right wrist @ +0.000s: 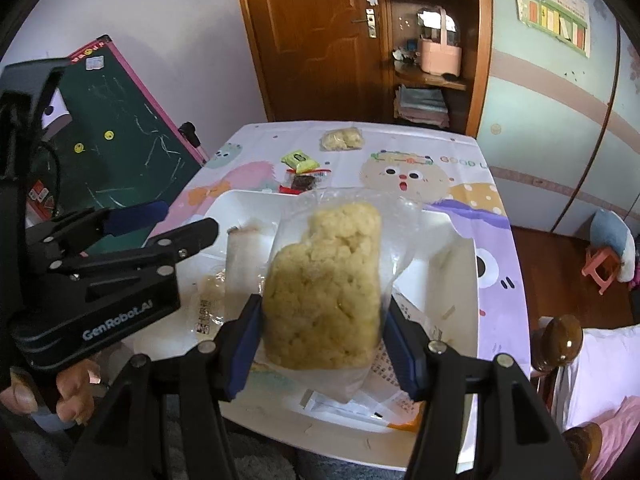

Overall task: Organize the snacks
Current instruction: 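Open both tools to drop the puffed snack bag and bread slice into the tray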

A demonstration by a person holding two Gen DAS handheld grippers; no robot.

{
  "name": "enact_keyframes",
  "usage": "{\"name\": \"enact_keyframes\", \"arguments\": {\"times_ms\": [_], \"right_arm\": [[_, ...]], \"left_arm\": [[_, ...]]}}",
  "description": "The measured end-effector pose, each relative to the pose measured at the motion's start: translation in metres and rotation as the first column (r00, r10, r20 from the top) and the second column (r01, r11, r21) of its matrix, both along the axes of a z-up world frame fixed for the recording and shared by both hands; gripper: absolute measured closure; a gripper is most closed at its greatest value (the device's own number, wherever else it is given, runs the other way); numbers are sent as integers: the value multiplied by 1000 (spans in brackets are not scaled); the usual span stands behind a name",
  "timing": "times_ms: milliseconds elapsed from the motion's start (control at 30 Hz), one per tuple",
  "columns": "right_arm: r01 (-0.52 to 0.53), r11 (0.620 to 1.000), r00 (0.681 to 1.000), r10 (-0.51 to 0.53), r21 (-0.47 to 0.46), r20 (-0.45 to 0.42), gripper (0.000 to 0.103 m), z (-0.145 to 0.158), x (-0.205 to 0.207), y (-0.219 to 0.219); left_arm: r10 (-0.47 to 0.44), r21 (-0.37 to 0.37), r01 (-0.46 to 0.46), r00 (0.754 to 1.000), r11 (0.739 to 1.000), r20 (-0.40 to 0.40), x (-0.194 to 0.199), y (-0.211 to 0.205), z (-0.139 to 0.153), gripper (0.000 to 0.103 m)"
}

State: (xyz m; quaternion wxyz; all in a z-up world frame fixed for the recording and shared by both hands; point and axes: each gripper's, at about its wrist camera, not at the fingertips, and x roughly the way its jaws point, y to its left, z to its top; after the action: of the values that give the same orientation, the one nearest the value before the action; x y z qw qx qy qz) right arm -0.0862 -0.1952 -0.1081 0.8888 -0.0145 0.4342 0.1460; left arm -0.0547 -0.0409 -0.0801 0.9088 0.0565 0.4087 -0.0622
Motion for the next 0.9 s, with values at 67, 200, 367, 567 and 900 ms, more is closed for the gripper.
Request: {"name": "enact_keyframes", "arguments": {"times_ms": [67, 200, 367, 567, 900], "right_arm": [[13, 1000, 1000, -13, -6, -11, 44, -2, 2, -1], [38, 999, 999, -38, -25, -10, 38, -3, 6, -3], [34, 999, 999, -34, -24, -15, 29, -5, 7, -2], [28, 999, 999, -28, -16, -39, 29, -9, 9, -2], [24, 1000, 999, -24, -16, -46, 29, -11, 9, -1]], "left_arm": [[17, 2, -17, 1000, 1000, -3, 1, 1, -1, 19], [50, -26, -50, 999, 998, 0, 6, 9, -2, 12], [67, -48, -68, 997, 997, -26, 11, 14, -6, 12], [63, -46, -64, 998, 997, -24, 12, 15, -8, 12], [56, -43, -58, 997, 997, -45, 12, 11, -14, 12]]}}
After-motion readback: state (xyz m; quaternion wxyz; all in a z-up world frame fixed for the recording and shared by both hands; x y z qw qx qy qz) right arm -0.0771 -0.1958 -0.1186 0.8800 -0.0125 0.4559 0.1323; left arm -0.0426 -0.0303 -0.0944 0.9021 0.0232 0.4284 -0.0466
